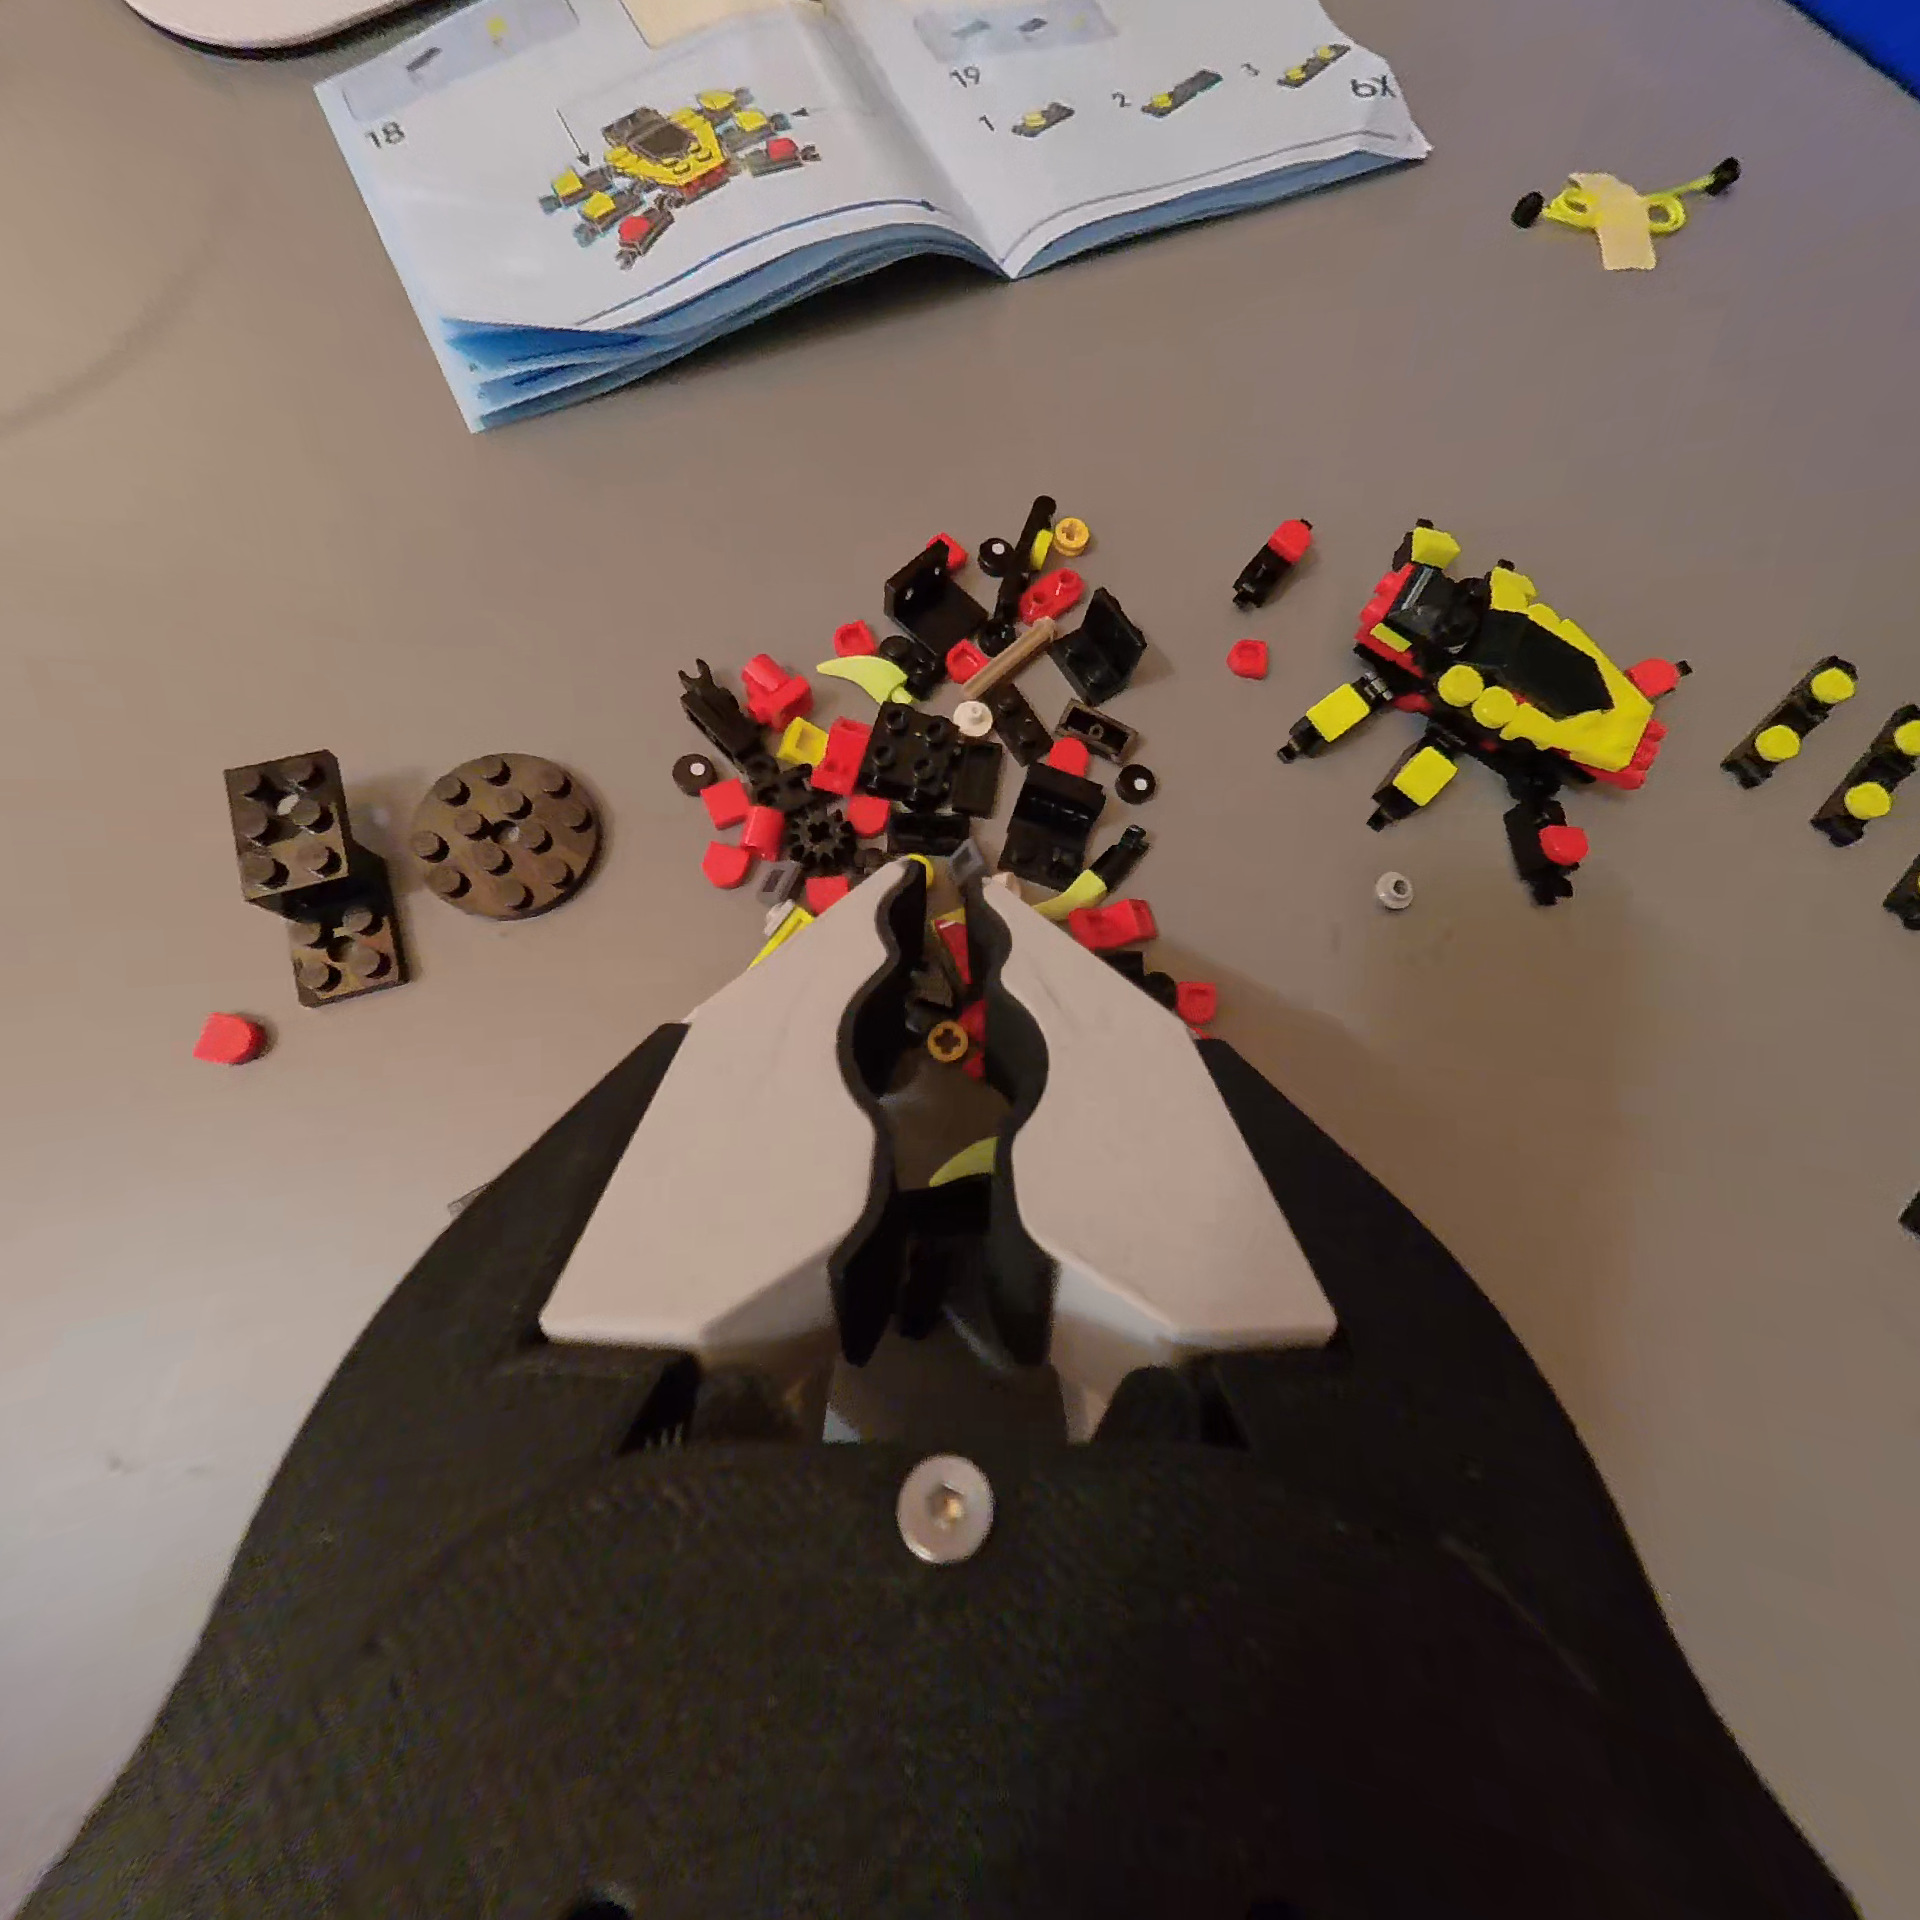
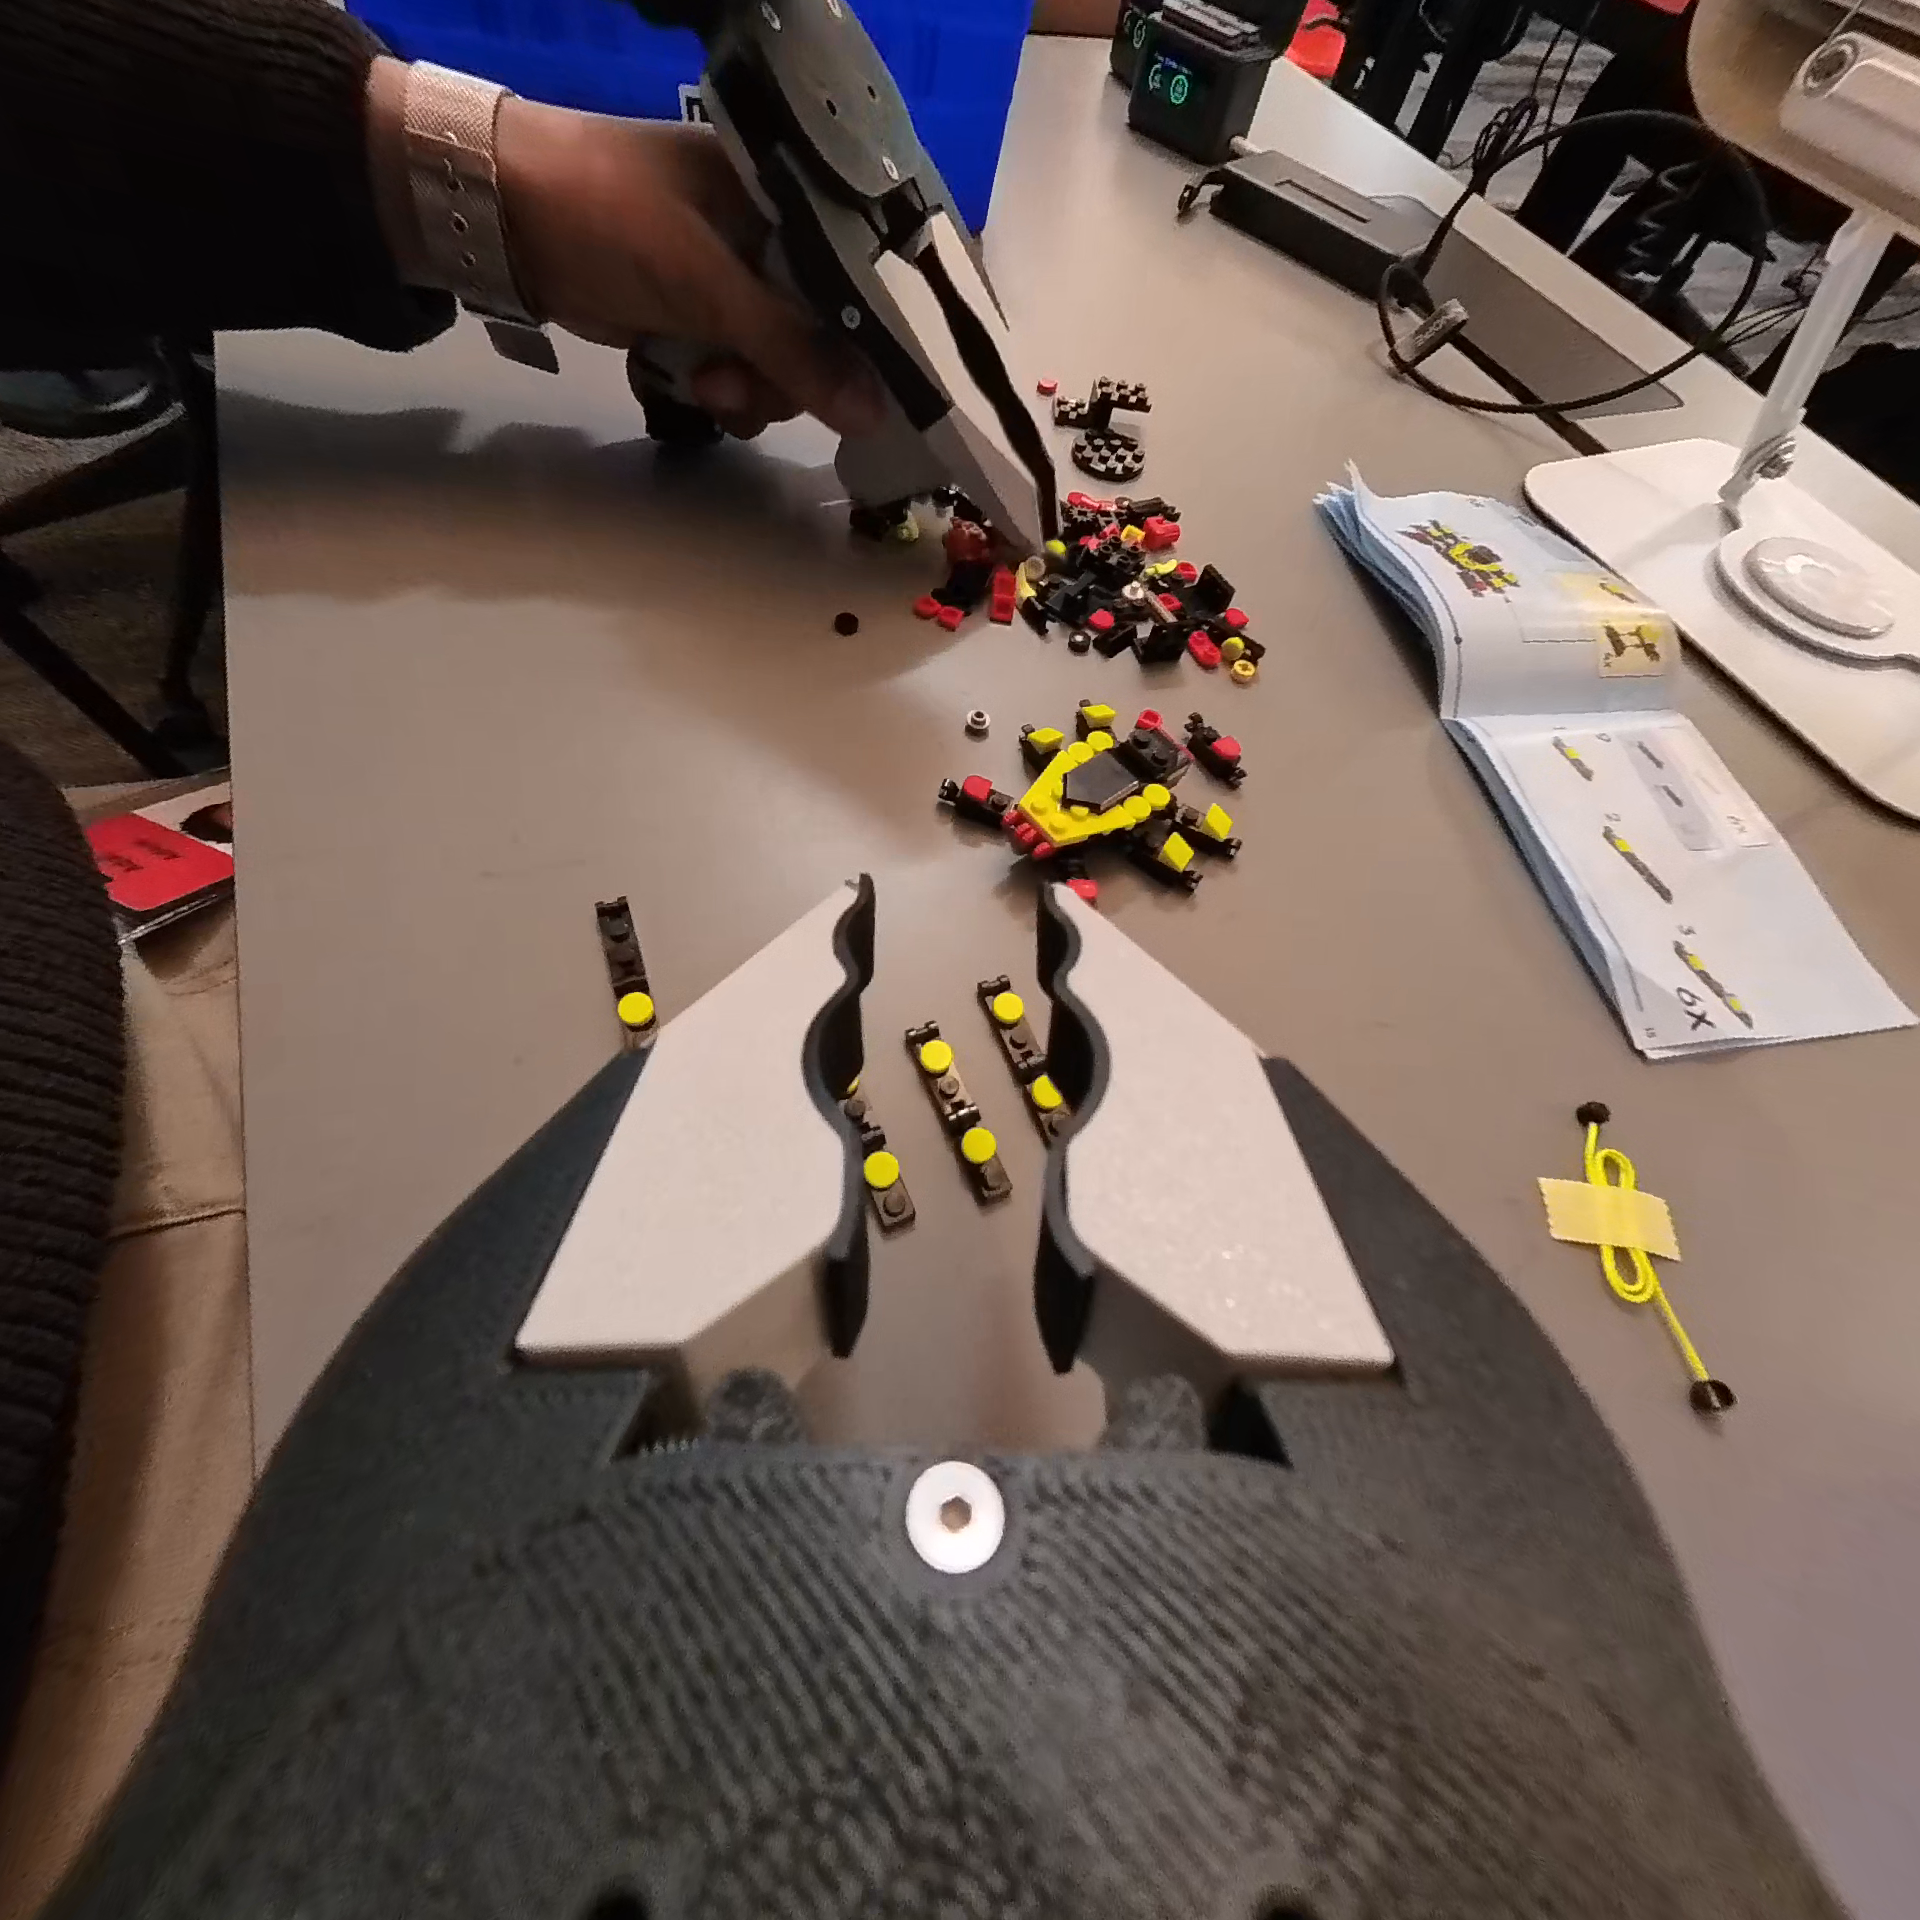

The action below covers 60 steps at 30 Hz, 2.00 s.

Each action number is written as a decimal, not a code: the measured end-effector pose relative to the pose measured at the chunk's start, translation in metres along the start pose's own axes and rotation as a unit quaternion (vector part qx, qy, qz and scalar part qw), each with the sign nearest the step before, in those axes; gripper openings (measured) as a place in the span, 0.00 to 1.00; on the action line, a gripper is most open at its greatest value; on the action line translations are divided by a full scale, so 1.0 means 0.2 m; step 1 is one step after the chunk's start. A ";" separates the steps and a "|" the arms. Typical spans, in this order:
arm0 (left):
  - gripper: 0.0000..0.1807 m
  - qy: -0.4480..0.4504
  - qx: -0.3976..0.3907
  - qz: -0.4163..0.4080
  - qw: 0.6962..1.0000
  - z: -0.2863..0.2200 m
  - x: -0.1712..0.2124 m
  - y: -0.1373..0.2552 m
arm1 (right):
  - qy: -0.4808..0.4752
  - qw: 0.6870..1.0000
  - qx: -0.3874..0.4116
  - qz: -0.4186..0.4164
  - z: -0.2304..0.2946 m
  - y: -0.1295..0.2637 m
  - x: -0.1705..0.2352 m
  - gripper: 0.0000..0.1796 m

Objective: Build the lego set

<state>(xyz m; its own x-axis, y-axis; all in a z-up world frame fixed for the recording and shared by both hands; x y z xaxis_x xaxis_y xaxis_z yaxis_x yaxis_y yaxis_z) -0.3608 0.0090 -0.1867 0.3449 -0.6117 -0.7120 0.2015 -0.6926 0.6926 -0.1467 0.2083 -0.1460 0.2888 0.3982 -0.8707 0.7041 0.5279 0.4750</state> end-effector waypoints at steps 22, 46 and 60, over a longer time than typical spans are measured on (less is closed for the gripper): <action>0.03 0.020 -0.002 0.003 1.000 0.01 -0.01 -0.01 | -0.005 1.000 -0.003 0.003 -0.01 -0.01 0.01 0.17; 0.03 0.041 0.013 -0.011 0.999 0.01 -0.05 0.04 | -0.003 1.000 -0.002 0.006 -0.01 0.00 0.02 0.17; 0.03 -0.122 0.105 -0.029 0.986 -0.61 0.01 0.24 | -0.068 0.995 0.075 0.008 -0.07 0.17 0.00 0.12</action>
<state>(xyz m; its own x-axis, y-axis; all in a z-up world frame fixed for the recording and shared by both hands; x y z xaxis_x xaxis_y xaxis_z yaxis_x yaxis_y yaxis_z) -0.2393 0.0204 -0.1407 0.1013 -0.6243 -0.7746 0.0109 -0.7778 0.6284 -0.1322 0.2377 -0.1283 0.3783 0.2946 -0.8776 0.7849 0.4005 0.4728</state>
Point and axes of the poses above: each gripper's, where its closed fingertips meet, y back along the fingers, x out of its underside, z = x × y across the jaws, the point moved 9 cm from there along y, back along the fingers, and after that the axes turned 1 degree about z, right-handed, at the moved point
